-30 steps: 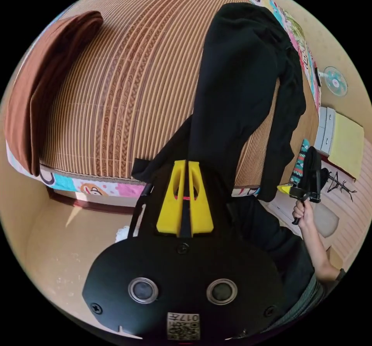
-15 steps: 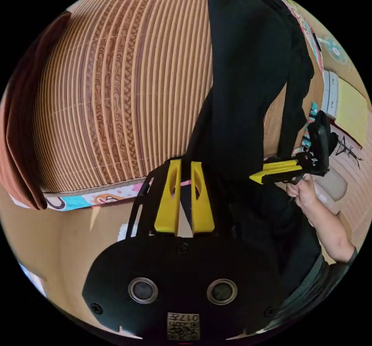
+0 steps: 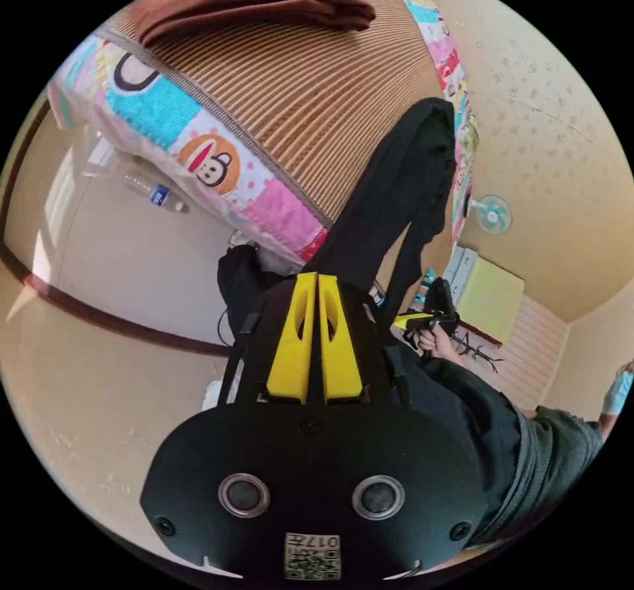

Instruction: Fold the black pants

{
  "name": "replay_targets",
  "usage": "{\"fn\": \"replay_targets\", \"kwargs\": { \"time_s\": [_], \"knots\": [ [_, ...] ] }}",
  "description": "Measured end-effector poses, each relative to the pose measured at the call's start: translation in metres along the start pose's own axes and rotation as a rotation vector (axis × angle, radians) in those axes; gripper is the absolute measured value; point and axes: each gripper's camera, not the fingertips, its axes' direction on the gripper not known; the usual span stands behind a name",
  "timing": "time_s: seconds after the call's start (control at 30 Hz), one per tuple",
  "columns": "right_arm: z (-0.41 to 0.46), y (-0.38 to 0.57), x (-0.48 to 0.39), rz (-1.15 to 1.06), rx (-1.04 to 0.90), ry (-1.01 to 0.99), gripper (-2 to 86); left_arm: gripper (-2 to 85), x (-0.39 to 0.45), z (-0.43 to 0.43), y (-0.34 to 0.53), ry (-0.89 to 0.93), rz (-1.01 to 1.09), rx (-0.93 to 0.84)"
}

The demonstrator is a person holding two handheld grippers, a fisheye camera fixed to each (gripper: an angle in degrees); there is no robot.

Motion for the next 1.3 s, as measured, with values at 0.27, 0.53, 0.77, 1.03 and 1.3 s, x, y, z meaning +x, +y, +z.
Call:
{"fn": "replay_targets", "kwargs": {
  "time_s": [0.27, 0.53, 0.77, 1.03, 1.3],
  "knots": [
    [-0.107, 0.158, 0.061, 0.392, 0.518, 0.238, 8.1, -1.0, 0.003, 0.035, 0.014, -0.101, -0.051, -0.036],
    [-0.085, 0.213, 0.163, 0.574, 0.436, 0.247, 13.1, -1.0, 0.128, 0.127, 0.009, -0.223, 0.356, -0.230],
    [-0.062, 0.231, 0.171, 0.429, 0.401, 0.191, 5.8, -0.8, 0.209, 0.209, 0.039, -0.217, 0.569, -0.343],
    [-0.066, 0.296, 0.081, -0.127, 0.368, 0.017, 2.6, 6.8, 0.285, 0.273, 0.090, -0.275, 0.666, -0.302],
    [-0.042, 0.300, -0.008, -0.451, 0.221, 0.060, 2.3, 16.1, 0.386, 0.356, 0.136, -0.331, 0.867, -0.441]
  ]
}}
